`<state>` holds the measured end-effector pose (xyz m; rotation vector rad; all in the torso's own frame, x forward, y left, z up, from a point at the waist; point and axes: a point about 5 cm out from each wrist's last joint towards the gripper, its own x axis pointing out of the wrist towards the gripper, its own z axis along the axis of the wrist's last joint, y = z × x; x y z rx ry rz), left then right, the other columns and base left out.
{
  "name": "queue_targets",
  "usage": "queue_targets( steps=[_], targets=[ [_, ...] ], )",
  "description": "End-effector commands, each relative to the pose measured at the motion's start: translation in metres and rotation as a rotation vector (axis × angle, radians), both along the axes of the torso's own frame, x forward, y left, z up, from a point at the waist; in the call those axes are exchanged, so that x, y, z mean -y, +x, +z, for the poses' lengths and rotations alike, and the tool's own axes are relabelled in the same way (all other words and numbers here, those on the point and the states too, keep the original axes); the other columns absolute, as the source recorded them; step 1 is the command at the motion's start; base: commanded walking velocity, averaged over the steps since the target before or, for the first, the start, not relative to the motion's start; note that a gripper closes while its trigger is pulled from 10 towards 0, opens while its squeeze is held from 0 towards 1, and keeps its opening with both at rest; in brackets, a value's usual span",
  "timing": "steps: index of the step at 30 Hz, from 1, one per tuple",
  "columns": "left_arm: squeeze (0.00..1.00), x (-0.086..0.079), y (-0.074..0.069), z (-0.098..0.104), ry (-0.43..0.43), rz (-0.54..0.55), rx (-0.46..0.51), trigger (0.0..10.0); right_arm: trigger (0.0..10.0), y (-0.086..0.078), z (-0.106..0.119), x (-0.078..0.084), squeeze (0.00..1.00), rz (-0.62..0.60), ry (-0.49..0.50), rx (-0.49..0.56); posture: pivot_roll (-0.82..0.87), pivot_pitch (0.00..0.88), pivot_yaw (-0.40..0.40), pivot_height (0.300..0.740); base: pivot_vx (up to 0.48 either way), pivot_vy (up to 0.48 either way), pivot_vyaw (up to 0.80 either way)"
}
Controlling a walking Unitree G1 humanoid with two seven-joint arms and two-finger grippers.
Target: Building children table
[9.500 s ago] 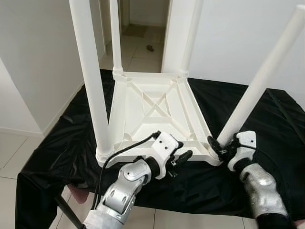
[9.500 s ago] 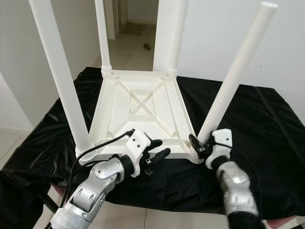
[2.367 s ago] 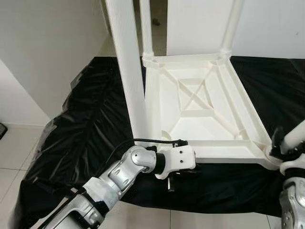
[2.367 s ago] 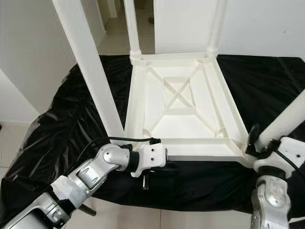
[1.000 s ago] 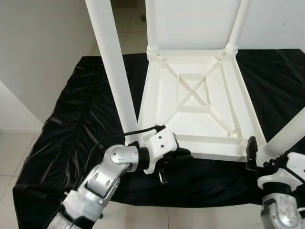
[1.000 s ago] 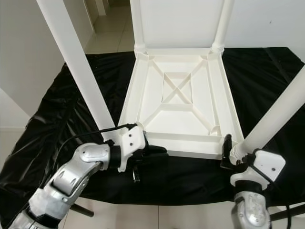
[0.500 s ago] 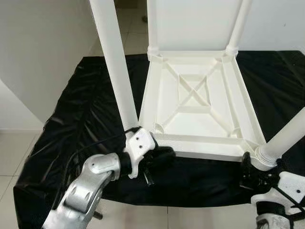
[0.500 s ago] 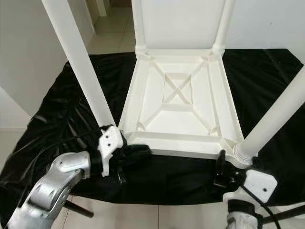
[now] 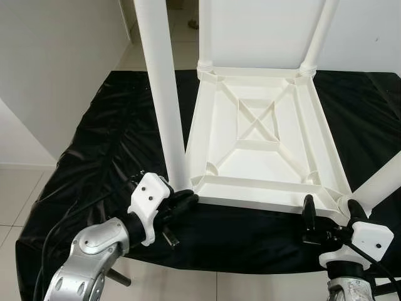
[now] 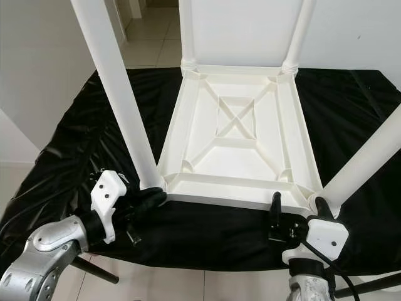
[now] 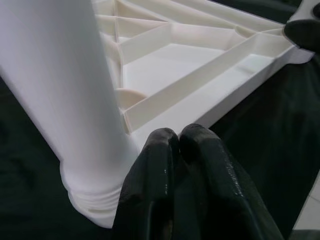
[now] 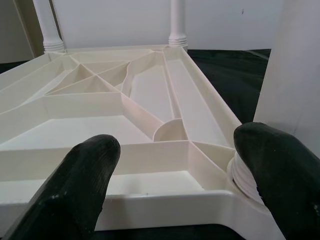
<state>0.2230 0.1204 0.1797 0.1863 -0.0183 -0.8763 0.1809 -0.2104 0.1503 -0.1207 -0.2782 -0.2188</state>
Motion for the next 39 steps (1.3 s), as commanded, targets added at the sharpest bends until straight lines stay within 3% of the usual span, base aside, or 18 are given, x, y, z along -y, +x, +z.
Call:
queue_targets(
  steps=[1,5,6,7,9,11,14,17,18,24,25,39],
  targets=[
    [0.00,-0.010,0.000,-0.002,0.008,0.098,-0.005,10.0,10.0,0.001,-0.005,-0.001,0.00,0.019,0.007,-0.019,0.00,0.118,0.048,0.740,0.000,0.000,0.00],
    [0.00,-0.027,0.000,-0.008,0.045,0.171,-0.035,10.0,10.0,0.010,-0.005,-0.004,0.00,0.054,0.002,-0.020,0.03,0.115,0.024,0.740,0.000,0.000,0.00],
    [0.12,-0.034,0.000,-0.009,0.058,0.196,-0.034,10.0,10.0,0.013,-0.006,-0.005,0.00,0.067,0.004,-0.022,0.04,0.113,0.015,0.740,0.000,0.000,0.00],
    [1.00,-0.040,0.001,-0.009,0.059,0.219,-0.044,10.0,10.0,0.016,-0.006,-0.005,0.00,0.075,0.004,-0.024,0.05,0.109,0.005,0.740,0.000,0.000,0.00],
    [1.00,-0.040,0.001,-0.009,0.059,0.219,-0.044,10.0,10.0,0.016,-0.006,-0.005,0.00,0.075,0.004,-0.024,0.05,0.109,0.005,0.740,0.000,0.000,0.00],
    [1.00,-0.055,0.005,-0.006,0.076,0.265,-0.027,10.0,10.0,0.023,-0.007,-0.007,0.00,0.097,0.006,-0.025,0.06,0.107,-0.008,0.740,0.000,0.000,0.00],
    [1.00,-0.064,0.009,-0.003,0.098,0.308,-0.003,10.0,10.0,0.029,-0.006,-0.008,0.00,0.112,0.006,-0.024,0.07,0.100,-0.016,0.740,0.000,0.000,0.00],
    [1.00,-0.066,0.011,-0.003,0.110,0.327,0.009,10.0,10.0,0.031,-0.006,-0.008,0.00,0.117,0.006,-0.023,0.07,0.100,-0.016,0.740,0.000,0.000,0.00],
    [1.00,-0.071,0.021,-0.001,0.116,0.378,0.037,10.0,10.0,0.037,-0.006,-0.011,0.00,0.135,0.011,-0.018,0.07,0.095,-0.025,0.740,0.000,0.000,0.00],
    [1.00,-0.070,0.028,0.002,0.093,0.403,0.057,10.0,10.0,0.043,-0.006,-0.013,0.00,0.147,0.016,-0.013,0.07,0.088,-0.025,0.740,0.000,0.000,0.00],
    [0.00,-0.063,0.031,0.003,0.074,0.414,0.071,10.0,10.0,0.045,-0.006,-0.016,0.00,0.160,0.028,-0.016,0.07,0.083,-0.024,0.740,0.000,0.000,0.00],
    [0.00,-0.021,0.053,0.015,-0.062,0.344,0.102,10.0,10.0,0.040,-0.009,-0.027,0.00,0.258,0.064,-0.038,0.01,0.070,0.005,0.740,0.000,0.000,0.00]
  ],
)
